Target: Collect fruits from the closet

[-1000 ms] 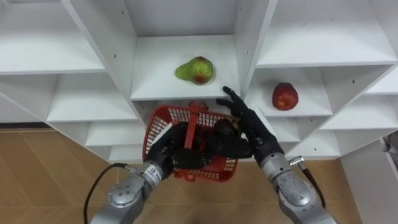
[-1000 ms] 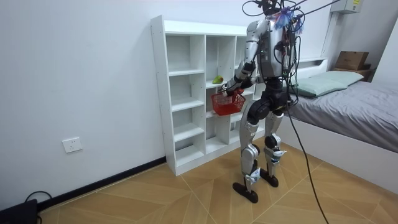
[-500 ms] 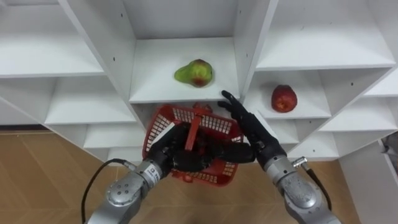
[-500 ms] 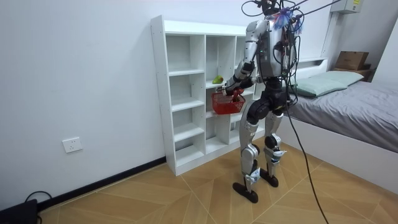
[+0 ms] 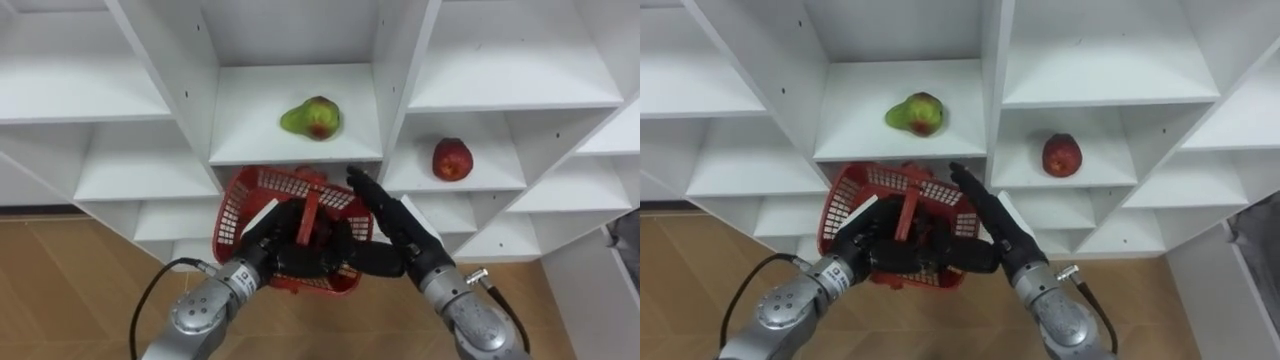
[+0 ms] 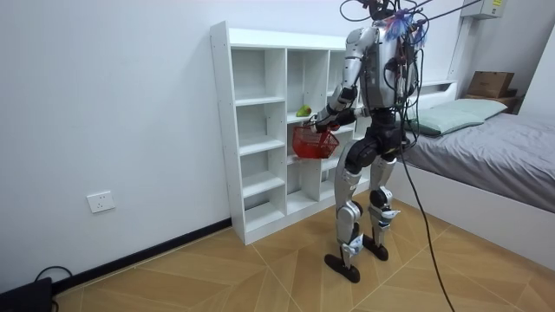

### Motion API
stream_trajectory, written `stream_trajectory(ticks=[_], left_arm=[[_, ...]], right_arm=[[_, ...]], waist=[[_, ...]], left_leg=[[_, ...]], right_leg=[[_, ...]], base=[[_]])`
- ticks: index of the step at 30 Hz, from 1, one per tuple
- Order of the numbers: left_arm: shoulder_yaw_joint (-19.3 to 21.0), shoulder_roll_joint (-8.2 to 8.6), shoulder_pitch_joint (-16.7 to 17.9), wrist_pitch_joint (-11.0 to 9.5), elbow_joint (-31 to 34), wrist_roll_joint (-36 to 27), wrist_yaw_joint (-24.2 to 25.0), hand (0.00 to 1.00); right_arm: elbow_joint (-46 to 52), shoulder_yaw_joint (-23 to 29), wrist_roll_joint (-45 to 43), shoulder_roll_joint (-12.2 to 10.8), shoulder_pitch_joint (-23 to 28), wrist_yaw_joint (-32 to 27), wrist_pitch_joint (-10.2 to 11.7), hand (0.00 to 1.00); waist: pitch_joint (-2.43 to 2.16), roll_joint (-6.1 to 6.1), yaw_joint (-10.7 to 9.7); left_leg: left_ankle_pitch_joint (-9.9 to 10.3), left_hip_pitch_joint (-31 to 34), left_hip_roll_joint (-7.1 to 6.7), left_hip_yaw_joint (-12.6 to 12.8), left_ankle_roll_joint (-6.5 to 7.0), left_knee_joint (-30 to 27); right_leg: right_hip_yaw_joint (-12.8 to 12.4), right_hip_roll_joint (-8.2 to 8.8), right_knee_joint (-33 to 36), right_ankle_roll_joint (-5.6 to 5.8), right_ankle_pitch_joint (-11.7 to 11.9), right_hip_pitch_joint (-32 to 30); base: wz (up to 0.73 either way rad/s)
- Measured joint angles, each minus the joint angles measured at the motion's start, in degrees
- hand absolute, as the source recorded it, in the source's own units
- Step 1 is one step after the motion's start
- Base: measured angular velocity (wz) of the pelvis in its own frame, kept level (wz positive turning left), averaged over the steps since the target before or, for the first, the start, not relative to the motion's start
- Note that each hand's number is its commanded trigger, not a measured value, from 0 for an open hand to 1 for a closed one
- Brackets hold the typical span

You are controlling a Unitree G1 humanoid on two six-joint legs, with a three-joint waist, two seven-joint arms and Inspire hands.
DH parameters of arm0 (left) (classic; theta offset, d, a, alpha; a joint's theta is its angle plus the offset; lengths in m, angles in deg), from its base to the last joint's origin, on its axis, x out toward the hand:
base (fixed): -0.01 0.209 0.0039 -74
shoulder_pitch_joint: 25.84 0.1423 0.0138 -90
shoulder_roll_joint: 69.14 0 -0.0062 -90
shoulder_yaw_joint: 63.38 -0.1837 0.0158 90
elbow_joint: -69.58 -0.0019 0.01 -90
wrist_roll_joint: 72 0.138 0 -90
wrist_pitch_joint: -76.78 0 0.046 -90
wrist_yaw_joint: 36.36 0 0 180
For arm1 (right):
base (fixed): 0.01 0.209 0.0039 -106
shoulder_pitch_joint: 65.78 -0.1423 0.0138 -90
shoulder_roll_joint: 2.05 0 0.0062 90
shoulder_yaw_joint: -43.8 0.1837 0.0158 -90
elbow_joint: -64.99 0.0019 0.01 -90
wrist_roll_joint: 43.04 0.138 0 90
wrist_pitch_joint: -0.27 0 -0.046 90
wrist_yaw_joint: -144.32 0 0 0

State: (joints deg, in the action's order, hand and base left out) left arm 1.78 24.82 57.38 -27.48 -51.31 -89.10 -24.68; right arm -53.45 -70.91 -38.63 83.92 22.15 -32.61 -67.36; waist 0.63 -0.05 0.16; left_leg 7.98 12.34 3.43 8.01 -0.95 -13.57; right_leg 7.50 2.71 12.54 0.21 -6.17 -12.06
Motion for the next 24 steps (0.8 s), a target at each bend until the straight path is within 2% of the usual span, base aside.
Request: stream_trajectory(ticks=[3, 15, 19, 22, 24], left_arm=[[0.0, 0.01, 0.01, 0.0, 0.0, 0.0, 0.0, 1.0], [0.0, -0.06, 0.17, 0.0, 0.0, -0.07, 0.08, 1.0], [0.04, 0.05, 0.43, -0.02, -0.76, -0.12, 0.09, 1.0], [0.03, 0.11, 0.75, -0.02, -2.01, -0.09, 0.06, 1.0], [0.03, 0.27, 0.89, -0.02, -2.43, -0.07, 0.06, 1.0]], right_arm=[[0.0, 0.07, 0.0, 0.01, 0.07, 0.82, 0.0, 0.0], [0.0, 0.09, -0.27, 0.07, 0.03, 1.26, -0.08, 0.0], [0.0, 0.07, -2.91, 0.0, -0.13, 1.21, -0.29, 0.0], [0.0, -0.71, -4.69, 0.0, -0.13, 0.7, -1.26, 0.0], [0.02, -0.61, -6.39, -0.14, -0.27, 0.55, -1.41, 0.0]], waist=[[0.17, -0.14, 0.0], [0.19, -0.12, 0.14], [0.22, -0.07, 0.34], [0.44, 0.07, 0.77], [0.87, 0.2, 1.71]], left_leg=[[0.0, 0.07, 0.0, 0.0, 0.0, 0.14], [0.0, 0.05, -0.01, 0.23, 0.0, 0.92], [0.0, -0.03, 0.02, 0.31, 0.0, 0.9], [0.0, -0.05, 0.02, 0.3, 0.0, 0.91], [0.0, 0.09, 0.01, 0.3, 0.0, 0.9]], right_leg=[[-0.07, -0.04, -0.1, 0.0, 0.0, -0.13], [-0.28, -0.13, -0.92, 0.01, 0.0, -0.2], [-0.16, -0.12, -0.89, 0.01, 0.0, -0.13], [-0.22, -0.14, -0.81, 0.01, 0.0, -0.13], [-0.24, -0.12, -0.62, 0.01, 0.0, -0.38]], base=[[0.0], [-0.01], [0.0], [0.0], [0.0]])
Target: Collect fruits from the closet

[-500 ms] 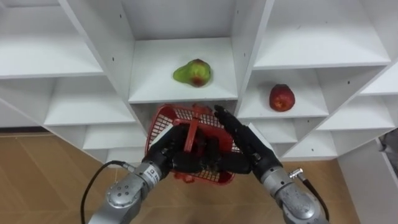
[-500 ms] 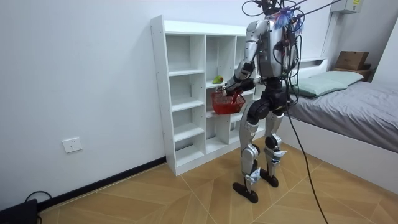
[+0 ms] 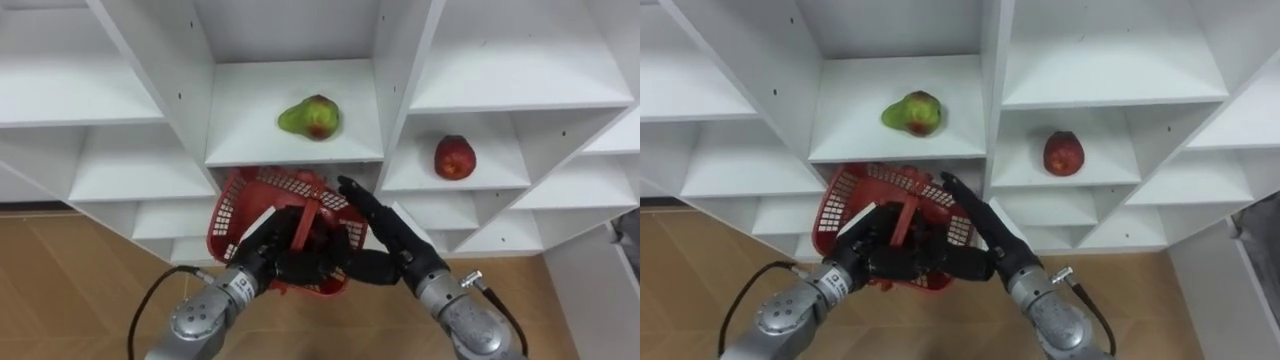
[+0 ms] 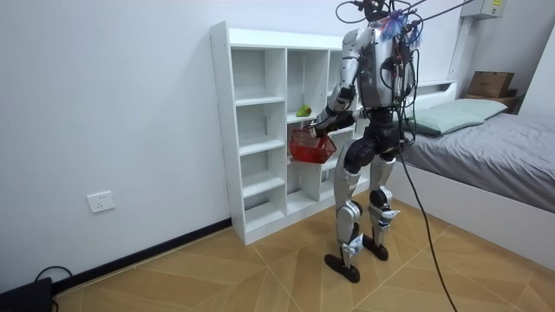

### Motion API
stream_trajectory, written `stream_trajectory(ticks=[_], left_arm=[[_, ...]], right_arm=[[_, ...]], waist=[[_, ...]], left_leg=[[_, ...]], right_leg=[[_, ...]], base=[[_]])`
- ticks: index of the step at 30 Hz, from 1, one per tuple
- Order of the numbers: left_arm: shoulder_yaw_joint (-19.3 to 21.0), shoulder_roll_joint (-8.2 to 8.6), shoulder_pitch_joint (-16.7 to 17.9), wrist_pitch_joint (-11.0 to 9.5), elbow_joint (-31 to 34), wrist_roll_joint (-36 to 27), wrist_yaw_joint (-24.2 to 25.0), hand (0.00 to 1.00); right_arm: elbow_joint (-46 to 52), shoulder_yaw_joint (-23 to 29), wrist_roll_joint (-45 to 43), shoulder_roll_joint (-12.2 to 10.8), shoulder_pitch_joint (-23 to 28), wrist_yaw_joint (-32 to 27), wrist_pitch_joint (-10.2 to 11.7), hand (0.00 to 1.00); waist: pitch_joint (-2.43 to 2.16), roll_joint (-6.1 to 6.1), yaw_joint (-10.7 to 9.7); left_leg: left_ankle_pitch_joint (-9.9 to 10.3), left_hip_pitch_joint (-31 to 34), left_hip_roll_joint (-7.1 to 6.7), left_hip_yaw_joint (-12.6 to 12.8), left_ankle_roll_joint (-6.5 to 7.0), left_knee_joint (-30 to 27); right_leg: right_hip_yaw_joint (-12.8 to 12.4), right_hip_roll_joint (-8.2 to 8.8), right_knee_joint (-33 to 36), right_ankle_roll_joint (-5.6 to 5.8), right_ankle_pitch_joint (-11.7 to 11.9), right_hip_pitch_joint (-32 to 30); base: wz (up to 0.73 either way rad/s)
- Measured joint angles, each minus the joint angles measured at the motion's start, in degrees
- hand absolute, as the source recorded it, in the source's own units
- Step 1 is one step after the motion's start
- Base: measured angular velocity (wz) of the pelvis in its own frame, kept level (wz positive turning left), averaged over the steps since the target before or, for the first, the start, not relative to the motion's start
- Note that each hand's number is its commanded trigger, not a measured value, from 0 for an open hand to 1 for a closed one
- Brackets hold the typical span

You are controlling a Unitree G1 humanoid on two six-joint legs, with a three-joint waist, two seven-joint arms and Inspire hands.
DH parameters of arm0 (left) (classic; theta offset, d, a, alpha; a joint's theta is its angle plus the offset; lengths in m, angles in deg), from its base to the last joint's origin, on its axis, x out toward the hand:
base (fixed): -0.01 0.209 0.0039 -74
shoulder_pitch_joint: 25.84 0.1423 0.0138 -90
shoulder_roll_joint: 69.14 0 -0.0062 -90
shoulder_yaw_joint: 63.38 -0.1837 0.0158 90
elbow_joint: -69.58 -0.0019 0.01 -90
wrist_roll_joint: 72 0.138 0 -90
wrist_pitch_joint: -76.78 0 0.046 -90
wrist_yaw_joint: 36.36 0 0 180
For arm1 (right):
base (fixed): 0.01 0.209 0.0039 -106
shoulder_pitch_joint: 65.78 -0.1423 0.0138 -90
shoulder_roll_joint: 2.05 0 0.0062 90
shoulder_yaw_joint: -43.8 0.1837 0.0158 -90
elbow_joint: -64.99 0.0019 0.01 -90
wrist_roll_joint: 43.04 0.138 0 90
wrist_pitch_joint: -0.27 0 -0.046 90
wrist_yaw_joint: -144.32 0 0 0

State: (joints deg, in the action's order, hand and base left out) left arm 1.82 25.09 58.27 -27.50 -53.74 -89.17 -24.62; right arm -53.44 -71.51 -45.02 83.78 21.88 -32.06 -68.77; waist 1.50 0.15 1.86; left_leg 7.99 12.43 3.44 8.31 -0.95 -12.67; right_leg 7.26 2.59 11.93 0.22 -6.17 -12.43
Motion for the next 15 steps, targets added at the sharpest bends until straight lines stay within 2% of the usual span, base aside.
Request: stream_trajectory(ticks=[5, 9, 15], left_arm=[[1.54, 0.04, 1.64, -0.01, -0.31, 1.11, 0.02, 1.0], [2.96, 0.52, 2.32, -0.01, -0.3, 2.17, 0.0, 1.0], [5.18, 0.57, 2.43, -0.45, -0.42, 3.35, -0.05, 1.0]], right_arm=[[1.84, 0.19, -4.85, -0.27, -1.06, -0.52, -2.19, 0.0], [6.35, 0.36, -8.74, 1.02, -1.08, -1.42, -2.34, 0.0], [7.77, 0.41, -10.03, 1.85, -1.08, -2.71, -2.34, 0.0]], waist=[[0.16, 0.3, 0.58], [0.06, 0.62, 0.53], [-0.51, 2.5, 0.61]], left_leg=[[-0.04, 0.55, -0.07, -0.01, -0.03, -0.09], [-0.17, 1.35, -0.23, -0.12, 0.12, -0.13], [-0.22, 1.26, -0.2, -0.6, 0.06, -0.34]], right_leg=[[-0.11, 0.08, 0.52, 0.02, -0.04, -0.82], [0.15, 0.29, 0.78, 0.08, -0.09, -1.64], [0.77, 0.33, 0.96, 0.06, -0.14, -1.24]], base=[[-0.01], [0.0], [0.03]])
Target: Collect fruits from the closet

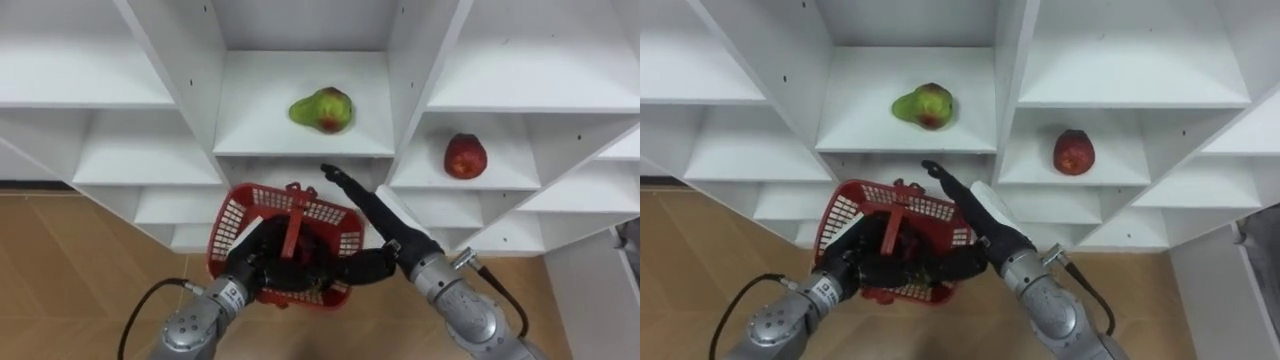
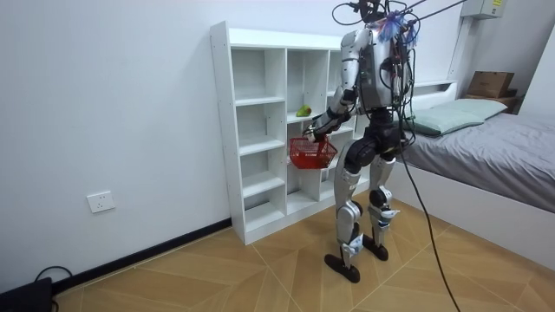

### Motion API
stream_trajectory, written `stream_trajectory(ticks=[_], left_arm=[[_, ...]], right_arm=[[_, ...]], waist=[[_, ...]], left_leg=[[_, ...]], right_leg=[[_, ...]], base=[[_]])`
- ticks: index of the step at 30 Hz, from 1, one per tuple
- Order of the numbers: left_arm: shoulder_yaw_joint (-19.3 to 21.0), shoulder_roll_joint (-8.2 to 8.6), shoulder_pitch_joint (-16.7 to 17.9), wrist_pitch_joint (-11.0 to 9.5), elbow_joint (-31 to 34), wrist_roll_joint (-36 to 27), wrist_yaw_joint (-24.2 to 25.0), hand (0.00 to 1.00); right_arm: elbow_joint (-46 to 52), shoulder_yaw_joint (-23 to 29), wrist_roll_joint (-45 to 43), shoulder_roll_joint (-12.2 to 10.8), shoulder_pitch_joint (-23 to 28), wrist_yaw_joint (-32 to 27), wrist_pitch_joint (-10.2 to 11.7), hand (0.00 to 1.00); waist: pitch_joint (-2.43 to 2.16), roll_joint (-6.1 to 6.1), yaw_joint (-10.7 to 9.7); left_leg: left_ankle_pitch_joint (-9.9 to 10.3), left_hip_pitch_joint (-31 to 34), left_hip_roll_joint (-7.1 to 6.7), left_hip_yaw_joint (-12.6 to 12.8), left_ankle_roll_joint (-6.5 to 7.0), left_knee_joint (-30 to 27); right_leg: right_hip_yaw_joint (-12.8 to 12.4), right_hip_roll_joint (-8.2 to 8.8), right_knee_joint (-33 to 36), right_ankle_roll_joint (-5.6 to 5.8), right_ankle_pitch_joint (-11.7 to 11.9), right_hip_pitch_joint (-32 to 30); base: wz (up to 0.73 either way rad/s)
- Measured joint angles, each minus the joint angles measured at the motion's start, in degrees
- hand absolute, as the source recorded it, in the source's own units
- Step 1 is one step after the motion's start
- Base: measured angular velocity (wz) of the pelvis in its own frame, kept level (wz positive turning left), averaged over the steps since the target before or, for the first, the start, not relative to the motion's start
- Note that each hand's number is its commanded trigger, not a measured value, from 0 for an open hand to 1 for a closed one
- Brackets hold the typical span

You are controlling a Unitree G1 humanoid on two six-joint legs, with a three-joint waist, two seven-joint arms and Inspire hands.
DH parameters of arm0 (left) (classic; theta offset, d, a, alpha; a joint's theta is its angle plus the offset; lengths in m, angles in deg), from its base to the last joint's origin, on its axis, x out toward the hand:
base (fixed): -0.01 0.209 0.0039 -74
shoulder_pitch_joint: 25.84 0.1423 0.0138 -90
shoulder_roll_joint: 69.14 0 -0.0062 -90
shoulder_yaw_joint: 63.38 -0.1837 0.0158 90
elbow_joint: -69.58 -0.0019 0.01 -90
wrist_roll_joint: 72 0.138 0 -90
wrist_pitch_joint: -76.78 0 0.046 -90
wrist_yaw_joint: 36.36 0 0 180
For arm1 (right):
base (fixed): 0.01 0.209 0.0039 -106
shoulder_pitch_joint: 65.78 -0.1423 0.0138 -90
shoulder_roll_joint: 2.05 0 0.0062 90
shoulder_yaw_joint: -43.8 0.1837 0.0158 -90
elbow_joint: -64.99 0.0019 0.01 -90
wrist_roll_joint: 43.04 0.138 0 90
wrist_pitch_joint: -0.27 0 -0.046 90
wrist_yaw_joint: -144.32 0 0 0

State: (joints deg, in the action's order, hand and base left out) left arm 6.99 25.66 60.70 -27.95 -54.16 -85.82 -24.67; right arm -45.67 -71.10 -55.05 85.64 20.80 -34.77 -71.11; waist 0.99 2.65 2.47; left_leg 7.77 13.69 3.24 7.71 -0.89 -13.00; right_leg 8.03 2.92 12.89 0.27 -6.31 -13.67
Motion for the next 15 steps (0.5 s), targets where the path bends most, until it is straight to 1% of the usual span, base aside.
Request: stream_trajectory(ticks=[2, 7, 10, 13, 15], left_arm=[[0.27, 0.0, 0.18, -0.33, -0.19, -0.02, 0.0, 1.0], [0.41, 0.07, 0.73, -0.67, -0.21, -0.03, 0.04, 1.0], [0.6, -0.27, 1.48, -0.72, -0.68, -0.05, 0.17, 1.0], [0.76, -0.38, 1.62, -0.72, -1.93, -0.06, 0.2, 1.0], [1.6, -0.4, 1.76, -0.72, -2.15, -0.09, 0.3, 1.0]], right_arm=[[0.53, -0.08, 0.01, -0.01, 0.0, -0.36, 0.0, 0.0], [2.01, 0.02, 0.01, 0.0, -0.14, -0.48, -0.04, 0.0], [4.04, 0.04, -0.01, -0.04, -0.17, -0.32, -0.04, 0.0], [5.73, 0.11, 0.0, -0.04, -0.34, -0.37, -0.01, 0.0], [7.89, 0.45, 0.0, -0.03, -0.34, -0.49, -0.02, 0.0]], waist=[[0.03, 0.45, 0.01], [0.04, 1.45, 1.08], [0.03, 2.13, 1.28], [0.11, 2.46, 1.19], [0.12, 2.54, 1.06]], left_leg=[[0.0, -0.6, -0.01, -0.05, 0.0, -0.01], [-0.04, -1.18, -0.03, -0.28, 0.01, -0.15], [-0.2, -1.23, -0.04, -0.48, -0.01, -0.19], [-0.2, -1.13, -0.04, -0.87, -0.01, -0.48], [-0.2, -0.9, -0.05, -1.24, -0.01, -0.53]], right_leg=[[0.07, 0.01, -0.03, 0.0, 0.0, 0.68], [0.27, 0.0, -0.21, 0.01, -0.05, 1.56], [0.3, -0.04, -0.24, 0.04, -0.08, 1.72], [0.66, -0.03, -0.26, 0.02, -0.06, 1.97], [0.94, -0.03, -0.36, 0.01, -0.06, 1.98]], base=[[0.0], [0.03], [0.03], [0.06], [0.06]])
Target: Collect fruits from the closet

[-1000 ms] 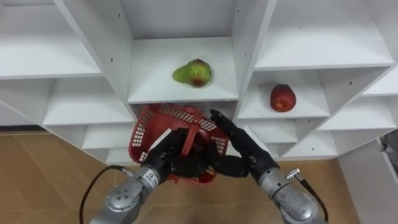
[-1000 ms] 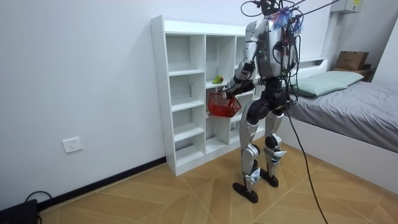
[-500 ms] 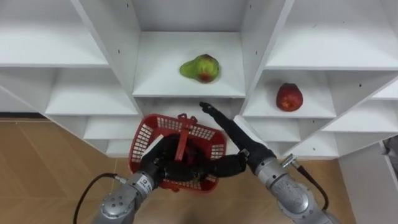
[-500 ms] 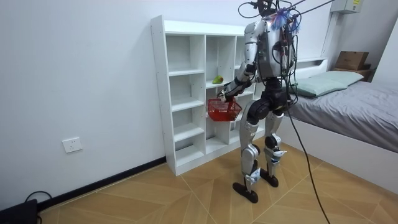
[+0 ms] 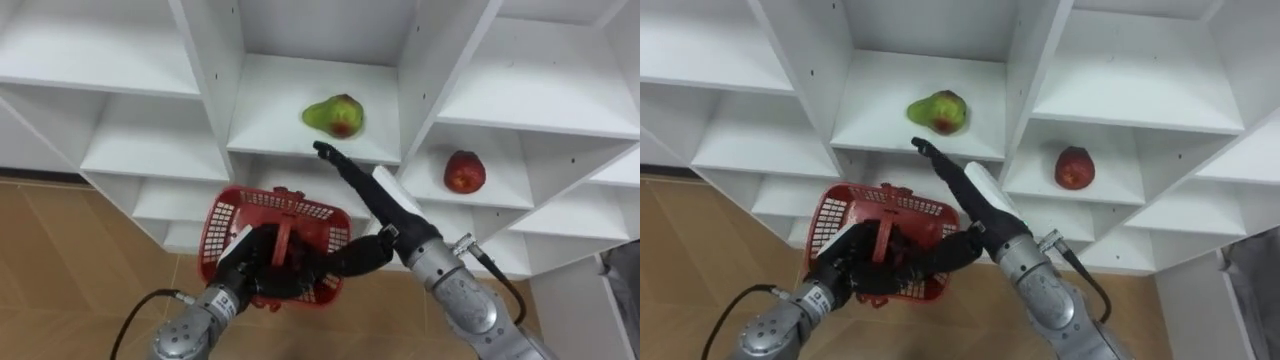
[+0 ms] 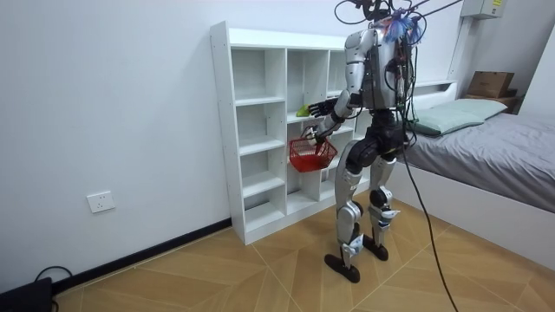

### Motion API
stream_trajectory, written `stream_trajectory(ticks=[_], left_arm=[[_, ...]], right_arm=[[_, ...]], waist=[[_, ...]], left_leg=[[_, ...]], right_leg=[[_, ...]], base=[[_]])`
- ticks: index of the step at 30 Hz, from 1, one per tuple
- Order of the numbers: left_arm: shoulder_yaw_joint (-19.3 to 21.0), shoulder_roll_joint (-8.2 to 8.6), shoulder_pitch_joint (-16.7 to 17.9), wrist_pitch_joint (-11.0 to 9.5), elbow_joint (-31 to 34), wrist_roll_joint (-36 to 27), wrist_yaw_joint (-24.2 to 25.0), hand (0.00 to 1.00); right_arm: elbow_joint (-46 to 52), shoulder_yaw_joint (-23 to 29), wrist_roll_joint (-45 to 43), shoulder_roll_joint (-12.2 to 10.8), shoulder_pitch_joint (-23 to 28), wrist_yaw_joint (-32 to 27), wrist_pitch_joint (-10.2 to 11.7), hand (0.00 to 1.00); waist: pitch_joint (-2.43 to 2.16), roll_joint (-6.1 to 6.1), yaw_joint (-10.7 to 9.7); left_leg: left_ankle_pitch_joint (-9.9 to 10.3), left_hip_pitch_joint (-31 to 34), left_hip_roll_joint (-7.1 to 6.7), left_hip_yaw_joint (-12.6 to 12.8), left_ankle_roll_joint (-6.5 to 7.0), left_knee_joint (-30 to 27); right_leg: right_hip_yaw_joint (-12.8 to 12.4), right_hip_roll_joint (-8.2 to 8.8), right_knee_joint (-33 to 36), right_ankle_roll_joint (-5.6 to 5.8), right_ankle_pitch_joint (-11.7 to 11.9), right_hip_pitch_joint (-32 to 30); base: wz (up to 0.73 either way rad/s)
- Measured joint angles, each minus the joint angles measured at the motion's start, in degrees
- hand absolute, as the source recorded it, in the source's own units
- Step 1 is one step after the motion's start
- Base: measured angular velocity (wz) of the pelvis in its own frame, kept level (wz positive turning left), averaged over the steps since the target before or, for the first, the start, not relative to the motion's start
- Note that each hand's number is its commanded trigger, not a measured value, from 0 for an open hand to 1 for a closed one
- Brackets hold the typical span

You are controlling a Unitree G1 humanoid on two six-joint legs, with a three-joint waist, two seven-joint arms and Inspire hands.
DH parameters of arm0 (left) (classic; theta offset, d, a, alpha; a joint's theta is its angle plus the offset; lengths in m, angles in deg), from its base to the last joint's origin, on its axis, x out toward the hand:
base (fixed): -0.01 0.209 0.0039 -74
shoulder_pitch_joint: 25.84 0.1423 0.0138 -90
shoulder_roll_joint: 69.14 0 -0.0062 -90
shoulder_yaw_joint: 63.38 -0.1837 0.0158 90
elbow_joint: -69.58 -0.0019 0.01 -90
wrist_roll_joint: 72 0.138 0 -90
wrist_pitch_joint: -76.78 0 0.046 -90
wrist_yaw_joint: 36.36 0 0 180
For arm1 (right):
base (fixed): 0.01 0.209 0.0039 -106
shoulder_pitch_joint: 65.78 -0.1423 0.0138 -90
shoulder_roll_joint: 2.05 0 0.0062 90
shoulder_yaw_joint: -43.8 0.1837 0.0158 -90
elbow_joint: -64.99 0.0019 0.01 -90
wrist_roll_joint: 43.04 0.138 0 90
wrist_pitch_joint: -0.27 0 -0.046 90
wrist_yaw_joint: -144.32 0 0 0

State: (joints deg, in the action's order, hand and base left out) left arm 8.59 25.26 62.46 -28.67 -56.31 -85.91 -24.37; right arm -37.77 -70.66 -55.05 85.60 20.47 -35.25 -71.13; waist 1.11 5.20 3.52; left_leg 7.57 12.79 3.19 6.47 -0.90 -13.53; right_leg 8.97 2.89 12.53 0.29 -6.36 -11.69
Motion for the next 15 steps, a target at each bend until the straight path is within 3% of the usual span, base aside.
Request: stream_trajectory(ticks=[15], left_arm=[[2.63, 0.16, 0.03, 0.01, -3.07, -0.18, -0.04, 1.0]], right_arm=[[2.63, 4.0, 0.18, 0.05, -1.81, -5.32, 0.02, 0.0]], waist=[[0.08, 0.31, 0.11]], left_leg=[[0.0, -0.47, -0.04, -0.47, -0.01, -0.04]], right_leg=[[0.51, 0.04, -0.07, -0.01, -0.01, 0.79]], base=[[0.02]])
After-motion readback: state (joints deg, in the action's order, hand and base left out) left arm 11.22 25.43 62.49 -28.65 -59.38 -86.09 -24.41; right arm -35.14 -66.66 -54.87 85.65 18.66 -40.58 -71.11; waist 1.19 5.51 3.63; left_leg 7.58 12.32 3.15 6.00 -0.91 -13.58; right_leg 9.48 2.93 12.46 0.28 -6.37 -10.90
